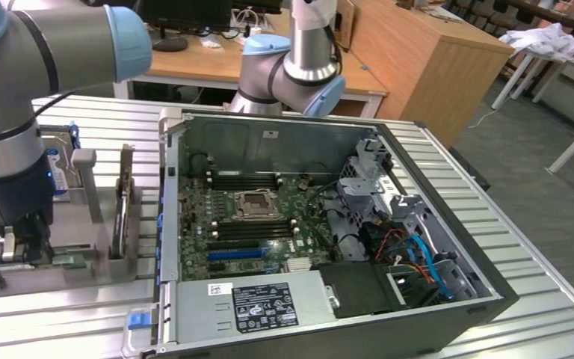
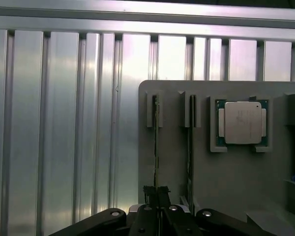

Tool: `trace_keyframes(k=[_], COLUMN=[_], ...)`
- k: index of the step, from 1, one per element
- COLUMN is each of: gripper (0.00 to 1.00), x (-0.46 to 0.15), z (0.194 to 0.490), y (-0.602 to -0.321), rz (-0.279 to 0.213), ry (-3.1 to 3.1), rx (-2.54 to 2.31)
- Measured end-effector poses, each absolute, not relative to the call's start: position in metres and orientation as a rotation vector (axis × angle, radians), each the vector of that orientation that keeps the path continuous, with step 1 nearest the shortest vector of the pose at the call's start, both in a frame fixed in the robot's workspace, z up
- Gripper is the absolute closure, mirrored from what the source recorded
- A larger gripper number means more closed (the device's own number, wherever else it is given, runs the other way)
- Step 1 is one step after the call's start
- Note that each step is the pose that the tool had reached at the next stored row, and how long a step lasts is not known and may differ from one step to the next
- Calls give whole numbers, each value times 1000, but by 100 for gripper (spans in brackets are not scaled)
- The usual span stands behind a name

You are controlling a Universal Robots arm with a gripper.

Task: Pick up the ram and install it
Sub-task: 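Pick up the ram and move it above insertion slot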

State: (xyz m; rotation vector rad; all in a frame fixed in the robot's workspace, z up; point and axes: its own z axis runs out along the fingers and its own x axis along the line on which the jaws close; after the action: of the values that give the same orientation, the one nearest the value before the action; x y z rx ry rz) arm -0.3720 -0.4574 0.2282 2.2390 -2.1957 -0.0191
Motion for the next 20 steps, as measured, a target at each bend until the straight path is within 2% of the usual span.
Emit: trace_keyframes(k=[20], gripper=[88], x=[-372], z=[299], y=[-457], rz=[-19], ry=[-2197], rx=[2238])
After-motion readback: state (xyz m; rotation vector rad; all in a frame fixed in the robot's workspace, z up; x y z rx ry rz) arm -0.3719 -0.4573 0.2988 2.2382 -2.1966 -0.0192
